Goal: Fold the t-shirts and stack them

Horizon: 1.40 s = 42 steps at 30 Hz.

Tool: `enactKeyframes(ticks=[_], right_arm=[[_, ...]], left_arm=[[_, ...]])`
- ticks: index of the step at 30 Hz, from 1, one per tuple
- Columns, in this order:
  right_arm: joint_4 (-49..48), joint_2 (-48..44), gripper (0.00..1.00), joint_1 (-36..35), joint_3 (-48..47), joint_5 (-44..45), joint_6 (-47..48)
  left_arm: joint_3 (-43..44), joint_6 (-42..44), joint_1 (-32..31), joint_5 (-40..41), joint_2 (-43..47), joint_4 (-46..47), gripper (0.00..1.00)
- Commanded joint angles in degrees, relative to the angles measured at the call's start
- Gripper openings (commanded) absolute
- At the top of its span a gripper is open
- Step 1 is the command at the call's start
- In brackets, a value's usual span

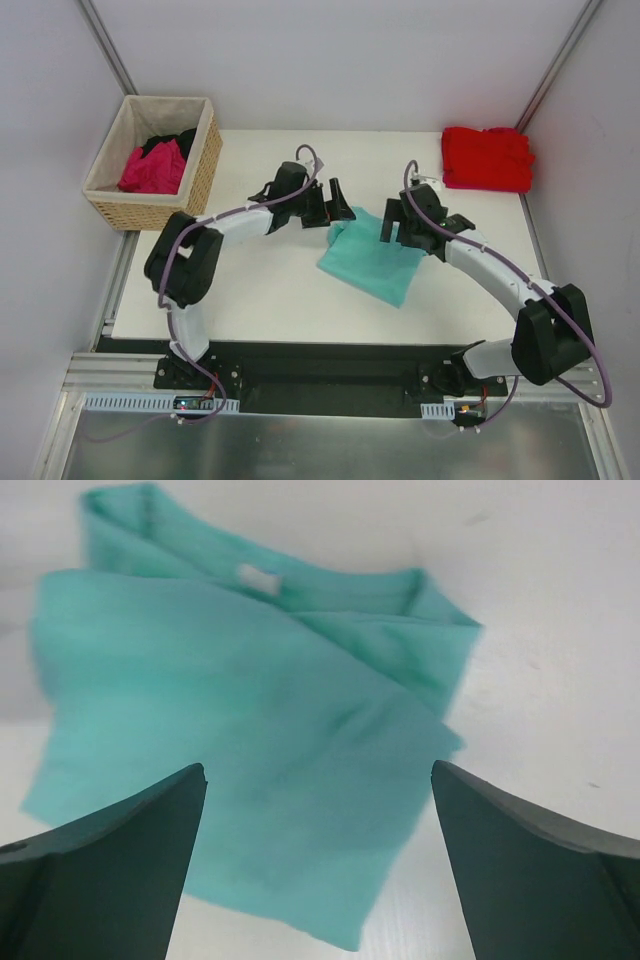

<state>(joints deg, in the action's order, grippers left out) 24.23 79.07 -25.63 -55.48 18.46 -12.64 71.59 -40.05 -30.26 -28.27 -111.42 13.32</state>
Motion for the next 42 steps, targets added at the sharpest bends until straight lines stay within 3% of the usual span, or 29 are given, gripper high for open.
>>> enactKeyframes(ticks=[1,8,12,16,25,42], right_arm=[[-4.53,0.03,1.0,-4.25,-1.04,-8.34,0.79],[-7.96,4.6,1.0,-6.8,-0.69,-12.22,-0.54],[-7.45,2.76,1.0,-6.8,1.25,-10.82,-0.19],[-4.46,-1.62,1.0,-5.93,2.13,-7.48,1.39],[-0.33,-7.0,1.0,-1.54,3.28,-6.51,3.06],[2.75,-13.94,1.0,0.75,6.35,-5.45,4.21]], left_arm=[[-5.3,2.35,1.69,8.23,11.9,-6.81,0.99],[-16.04,0.51,3.89,6.93,19.39,-7.08,0.99],[-19.9,-2.92,2.67,2.44,20.45,0.36,0.99],[-21.23,-8.54,1.52,-3.36,17.91,9.77,0.99],[-18.95,-13.2,-3.92,-9.96,12.1,19.71,0.99],[-29.04,-14.34,-3.84,-4.08,6.73,26.57,0.99]])
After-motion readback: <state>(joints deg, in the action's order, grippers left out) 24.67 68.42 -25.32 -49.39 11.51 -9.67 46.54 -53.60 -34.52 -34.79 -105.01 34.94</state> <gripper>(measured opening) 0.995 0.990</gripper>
